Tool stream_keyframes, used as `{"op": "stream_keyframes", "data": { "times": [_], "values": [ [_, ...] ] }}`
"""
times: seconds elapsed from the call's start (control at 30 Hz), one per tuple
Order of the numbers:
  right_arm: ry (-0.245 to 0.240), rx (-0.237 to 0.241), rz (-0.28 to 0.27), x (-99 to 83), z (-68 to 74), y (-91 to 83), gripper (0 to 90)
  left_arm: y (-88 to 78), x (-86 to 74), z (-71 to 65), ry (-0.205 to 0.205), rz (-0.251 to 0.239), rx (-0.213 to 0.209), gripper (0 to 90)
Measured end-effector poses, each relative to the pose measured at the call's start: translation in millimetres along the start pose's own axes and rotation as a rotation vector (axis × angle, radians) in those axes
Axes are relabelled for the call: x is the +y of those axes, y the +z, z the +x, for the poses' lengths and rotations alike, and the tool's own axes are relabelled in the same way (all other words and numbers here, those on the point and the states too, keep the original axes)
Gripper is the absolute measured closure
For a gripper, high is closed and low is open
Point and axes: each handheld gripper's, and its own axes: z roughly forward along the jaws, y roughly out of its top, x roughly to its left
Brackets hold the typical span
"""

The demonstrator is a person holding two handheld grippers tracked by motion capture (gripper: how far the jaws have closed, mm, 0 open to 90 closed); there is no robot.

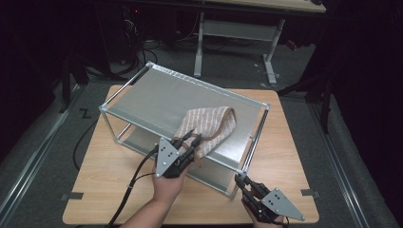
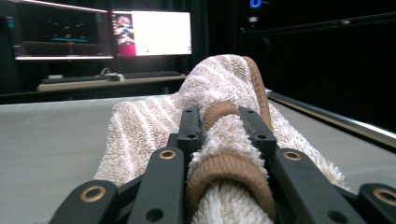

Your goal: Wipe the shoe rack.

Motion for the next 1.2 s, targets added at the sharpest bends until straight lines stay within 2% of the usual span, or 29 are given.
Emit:
{"op": "stream_keyframes", "data": {
  "times": [0.43,0.63,0.77,0.97,1.13,1.2],
  "values": [
    [-0.002,0.004,-0.001,-0.2,-0.2,0.0,80.0,9.6,4.7,-46.3,0.026,0.002,-0.093,72.8],
    [-0.003,0.003,-0.003,-0.2,-0.2,0.1,80.1,10.4,5.9,-56.0,0.037,0.006,-0.114,72.6],
    [-0.003,0.004,-0.001,-0.2,-0.2,-0.1,80.1,10.9,5.5,-55.5,0.039,0.008,-0.109,72.6],
    [-0.003,0.004,0.0,0.0,-0.1,-0.3,80.1,10.7,3.2,-45.4,0.045,0.012,-0.087,72.8],
    [-0.004,0.006,0.003,0.1,-0.2,-0.5,80.1,8.1,1.4,-29.2,0.037,0.015,-0.05,73.0],
    [-0.003,0.006,0.003,0.1,-0.3,-0.7,80.1,6.3,1.3,-17.7,0.035,0.018,-0.024,73.0]
  ]
}}
